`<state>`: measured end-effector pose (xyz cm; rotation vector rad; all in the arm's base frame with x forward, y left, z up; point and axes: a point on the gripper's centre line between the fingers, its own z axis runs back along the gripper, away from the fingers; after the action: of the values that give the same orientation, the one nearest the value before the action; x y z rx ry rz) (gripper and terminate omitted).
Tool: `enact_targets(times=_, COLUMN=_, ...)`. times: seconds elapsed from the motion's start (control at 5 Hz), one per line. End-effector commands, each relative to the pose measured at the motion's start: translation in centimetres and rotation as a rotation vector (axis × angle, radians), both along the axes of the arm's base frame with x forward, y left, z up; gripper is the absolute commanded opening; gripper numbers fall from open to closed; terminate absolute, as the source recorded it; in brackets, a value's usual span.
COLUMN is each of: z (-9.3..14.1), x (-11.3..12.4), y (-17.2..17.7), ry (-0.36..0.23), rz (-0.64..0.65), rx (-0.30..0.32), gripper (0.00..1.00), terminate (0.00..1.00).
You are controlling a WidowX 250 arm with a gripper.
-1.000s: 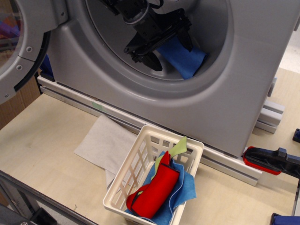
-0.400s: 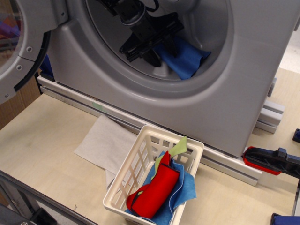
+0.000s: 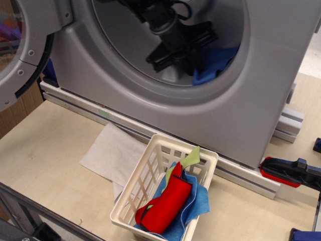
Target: Take clothes out of laundry machine
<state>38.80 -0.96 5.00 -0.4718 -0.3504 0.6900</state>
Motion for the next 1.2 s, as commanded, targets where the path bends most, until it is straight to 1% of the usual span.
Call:
enact_targets(times=0.0, z=5.6, x=-4.1, y=2.7, ry=-0.069, rz=0.068, rx=0.134, gripper=0.00, terminate=0.00)
enact_targets(times=0.2, z=5.9, x=-7.8, y=3.8, ry=-0.049, rz=0.081, rx=0.202, gripper=0.00, terminate=0.00)
enact_targets(times=0.4, z=5.4, x=-10.6, y=3.8, ry=0.035, rz=-0.010, rx=0.190, gripper=0.00, terminate=0.00)
enact_targets(times=0.6, z=2.9, x=-12.6, y=2.4, ry=0.129, rz=-0.124, rx=0.267, gripper=0.00, terminate=0.00)
enact_targets(times=0.8, z=0.9, x=-12.4, y=0.4, ry=0.179, rz=-0.291, rx=0.232, gripper=0.00, terminate=0.00)
enact_targets(times=1.0, z=-0.1, x=-13.1, y=-1.4, ry=0.192, rz=-0.405, rx=0.189, gripper=0.00, terminate=0.00)
